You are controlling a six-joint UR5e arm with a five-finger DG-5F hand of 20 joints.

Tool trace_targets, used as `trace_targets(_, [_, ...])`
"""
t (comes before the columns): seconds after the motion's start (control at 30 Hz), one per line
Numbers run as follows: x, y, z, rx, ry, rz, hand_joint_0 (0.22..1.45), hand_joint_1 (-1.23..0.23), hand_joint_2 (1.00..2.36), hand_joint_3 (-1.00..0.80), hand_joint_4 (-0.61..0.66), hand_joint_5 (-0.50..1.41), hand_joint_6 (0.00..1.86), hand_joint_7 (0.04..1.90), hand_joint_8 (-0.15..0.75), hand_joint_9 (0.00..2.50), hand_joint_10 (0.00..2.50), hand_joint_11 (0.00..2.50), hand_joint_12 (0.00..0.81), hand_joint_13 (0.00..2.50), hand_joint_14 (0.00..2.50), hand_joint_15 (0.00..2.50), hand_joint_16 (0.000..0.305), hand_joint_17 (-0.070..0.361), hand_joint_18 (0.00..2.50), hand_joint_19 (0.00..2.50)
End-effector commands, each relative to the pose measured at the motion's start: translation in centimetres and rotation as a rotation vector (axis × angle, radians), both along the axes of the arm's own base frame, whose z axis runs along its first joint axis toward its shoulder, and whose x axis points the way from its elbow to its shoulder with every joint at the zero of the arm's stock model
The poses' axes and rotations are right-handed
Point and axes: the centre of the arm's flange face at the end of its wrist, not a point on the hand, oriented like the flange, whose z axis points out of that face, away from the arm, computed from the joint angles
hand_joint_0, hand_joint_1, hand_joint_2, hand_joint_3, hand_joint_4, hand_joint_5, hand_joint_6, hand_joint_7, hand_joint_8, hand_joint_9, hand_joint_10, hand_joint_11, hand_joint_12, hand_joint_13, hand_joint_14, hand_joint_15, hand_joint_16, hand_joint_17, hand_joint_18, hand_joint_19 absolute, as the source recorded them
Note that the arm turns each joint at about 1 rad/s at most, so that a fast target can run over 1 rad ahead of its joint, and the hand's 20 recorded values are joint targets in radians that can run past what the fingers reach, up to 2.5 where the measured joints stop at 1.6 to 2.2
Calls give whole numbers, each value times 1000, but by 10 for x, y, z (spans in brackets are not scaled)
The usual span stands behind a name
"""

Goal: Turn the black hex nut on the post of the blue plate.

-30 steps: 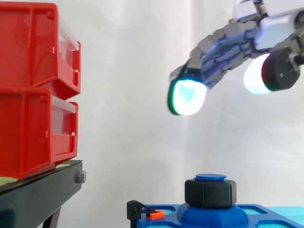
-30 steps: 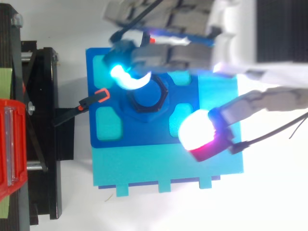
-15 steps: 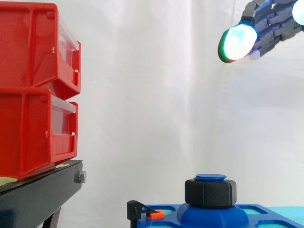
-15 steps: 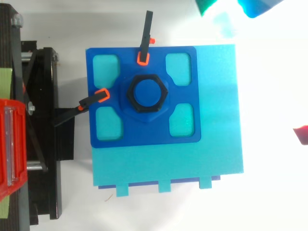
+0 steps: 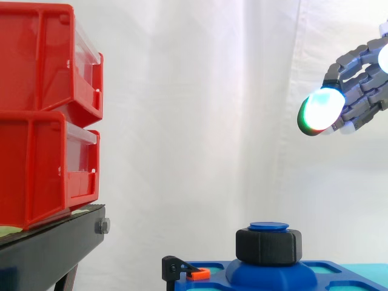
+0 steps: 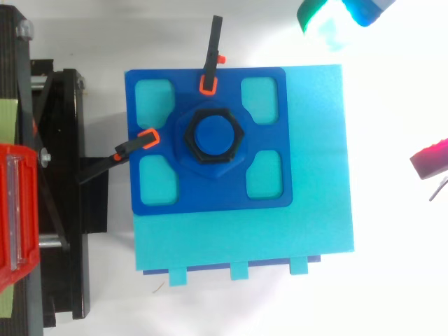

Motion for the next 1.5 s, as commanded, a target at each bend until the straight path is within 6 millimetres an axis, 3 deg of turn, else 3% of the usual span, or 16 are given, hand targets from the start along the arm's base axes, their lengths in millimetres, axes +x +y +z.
trace_targets(0.0, [0,0,0,5,-3,-2,422,-505,1000,-500,221,-242,502,734,285,387,0,0,358,374,4,120,46,103,269,263])
trace_targets(1.47, [0,0,0,5,-3,-2,439,-584,1000,-500,232,-230,502,746,302,464,0,36,374,388,4,136,47,106,264,255])
